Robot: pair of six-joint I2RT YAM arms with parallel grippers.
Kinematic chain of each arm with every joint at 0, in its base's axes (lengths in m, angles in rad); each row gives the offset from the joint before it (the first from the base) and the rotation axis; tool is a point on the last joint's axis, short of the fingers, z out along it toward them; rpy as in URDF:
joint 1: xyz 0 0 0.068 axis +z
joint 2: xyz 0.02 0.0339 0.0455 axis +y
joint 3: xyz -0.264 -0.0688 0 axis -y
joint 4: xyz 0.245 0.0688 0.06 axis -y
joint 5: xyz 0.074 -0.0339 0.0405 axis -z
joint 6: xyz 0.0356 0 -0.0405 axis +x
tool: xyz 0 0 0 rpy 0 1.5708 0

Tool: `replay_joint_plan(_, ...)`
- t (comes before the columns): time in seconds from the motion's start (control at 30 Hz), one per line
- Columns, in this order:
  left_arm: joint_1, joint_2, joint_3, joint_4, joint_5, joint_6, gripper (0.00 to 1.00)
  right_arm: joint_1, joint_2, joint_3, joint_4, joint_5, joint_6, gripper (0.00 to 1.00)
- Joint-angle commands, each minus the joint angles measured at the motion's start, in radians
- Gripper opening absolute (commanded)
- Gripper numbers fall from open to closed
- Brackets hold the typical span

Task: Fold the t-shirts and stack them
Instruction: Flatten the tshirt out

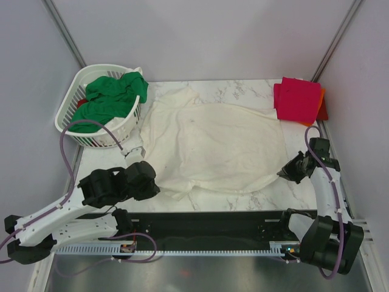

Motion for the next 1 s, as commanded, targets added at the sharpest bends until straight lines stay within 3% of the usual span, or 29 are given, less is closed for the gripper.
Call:
replay_joint_plan(0.0, 0.004, -0.019, 0.063, -0.121, -0.017, -0.036, 0.02, 0.050, -0.037, 0.090, -0.051, 0.031, -0.040, 0.00)
replay_joint_plan(0.3, 0.002, 0.001, 0.100, -0.187, 0.106, -0.017, 0.02, 0.125, -0.160, 0.185, -0.223, 0.241, -0.070, 0.00)
replay_joint_plan(0.7, 0.002, 0.064, 0.031, -0.184, 0.224, 0.058, 0.02, 0.151, -0.183, 0.293, -0.231, 0.419, -0.107, 0.00)
replay_joint_plan(0.83, 0.002, 0.137, 0.120, -0.181, 0.160, 0.101, 0.02, 0.151, -0.135, 0.291, -0.151, 0.300, -0.115, 0.00)
replay_joint_plan(0.97, 0.040, 0.251, 0.203, -0.094, 0.146, 0.252, 0.04, 0.151, -0.049, 0.331, -0.046, 0.180, -0.112, 0.00)
